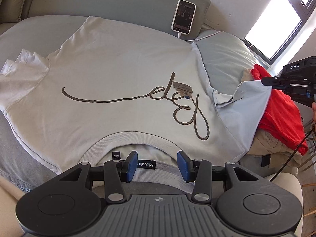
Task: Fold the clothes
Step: 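Grasp the sweatshirt sleeve nearest the right gripper, then fold the held sleeve across the sweatshirt body with the right gripper and release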
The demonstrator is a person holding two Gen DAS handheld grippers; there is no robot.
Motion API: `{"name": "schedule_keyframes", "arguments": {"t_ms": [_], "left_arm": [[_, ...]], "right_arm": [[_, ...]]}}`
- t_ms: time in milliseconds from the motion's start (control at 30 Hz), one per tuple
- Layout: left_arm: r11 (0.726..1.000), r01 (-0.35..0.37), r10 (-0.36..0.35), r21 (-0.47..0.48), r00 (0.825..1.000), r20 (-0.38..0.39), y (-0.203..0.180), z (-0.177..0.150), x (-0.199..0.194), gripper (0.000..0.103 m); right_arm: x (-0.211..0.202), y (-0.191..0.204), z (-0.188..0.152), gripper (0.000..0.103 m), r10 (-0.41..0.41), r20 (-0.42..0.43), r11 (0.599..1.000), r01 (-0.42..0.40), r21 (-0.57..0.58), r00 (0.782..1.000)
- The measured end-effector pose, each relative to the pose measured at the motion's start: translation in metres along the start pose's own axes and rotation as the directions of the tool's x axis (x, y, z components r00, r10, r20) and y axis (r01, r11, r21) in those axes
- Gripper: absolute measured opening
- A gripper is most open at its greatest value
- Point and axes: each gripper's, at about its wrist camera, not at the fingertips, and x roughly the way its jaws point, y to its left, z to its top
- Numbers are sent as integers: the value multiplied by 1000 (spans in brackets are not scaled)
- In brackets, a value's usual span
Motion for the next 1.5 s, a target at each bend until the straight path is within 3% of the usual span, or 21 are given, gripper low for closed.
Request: {"name": "schedule_keyframes", "arguments": {"t_ms": [200, 333, 500, 533, 600, 633, 800, 900, 967, 1067, 1267, 1333, 1400, 1433, 1500], "left_arm": [[999, -5, 7, -39, 999, 31, 14, 2, -9, 42], [999, -24, 25, -45, 999, 31, 17, 0, -8, 42], [999, -21, 21, -24, 1000, 20, 15, -2, -4, 42], [1000, -21, 22, -22, 1000, 19, 14, -2, -3, 42], [1000, -18, 18, -26, 1000, 19, 14, -2, -1, 42], [1000, -14, 14, -27, 1000, 21, 14, -2, -1, 42], [1000, -9, 10, -28, 1000, 28, 11, 1, 2, 42], [1000, -10, 11, -15, 1000, 26, 10, 0, 3, 42], [1000, -19, 19, -11, 999, 28, 12, -2, 2, 42], [1000, -17, 17, -20, 999, 29, 16, -2, 2, 42], [1000, -14, 15, -28, 1000, 22, 21, -1, 4, 42], [1000, -11, 11, -26, 1000, 22, 21, -1, 3, 42], [1000, -8, 9, -25, 1000, 26, 21, -3, 2, 42], [1000, -8, 9, -27, 1000, 27, 22, -3, 1, 42], [999, -11, 11, -31, 1000, 28, 22, -3, 1, 42]], "right_arm": [[-5, 52, -35, 1, 93, -47, 992, -96, -77, 995], [14, 77, -80, 1, 36, -130, 976, -62, -208, 991], [52, 71, -115, 6, -17, -279, 960, -62, -275, 960], [50, 71, -114, 8, -13, -286, 955, -73, -288, 958], [40, 71, -106, 32, -7, -291, 947, -87, -310, 957], [31, 72, -99, 36, -1, -277, 943, -91, -321, 961], [3, 89, -58, 36, 5, -129, 912, -58, -407, 992], [30, 101, -37, 32, 8, -145, 912, -67, -405, 989], [59, 111, -32, 31, -62, -176, 905, -19, -424, 982], [85, 127, -39, 36, -189, -167, 854, 78, -515, 968], [104, 153, -66, 49, -305, -171, 724, 111, -681, 937], [108, 153, -72, 41, -338, -152, 684, 132, -717, 929], [109, 149, -76, 4, -355, -132, 666, 151, -731, 925], [107, 143, -76, 4, -350, -124, 679, 161, -717, 928], [91, 123, -69, 3, -299, -100, 761, 174, -625, 949]]}}
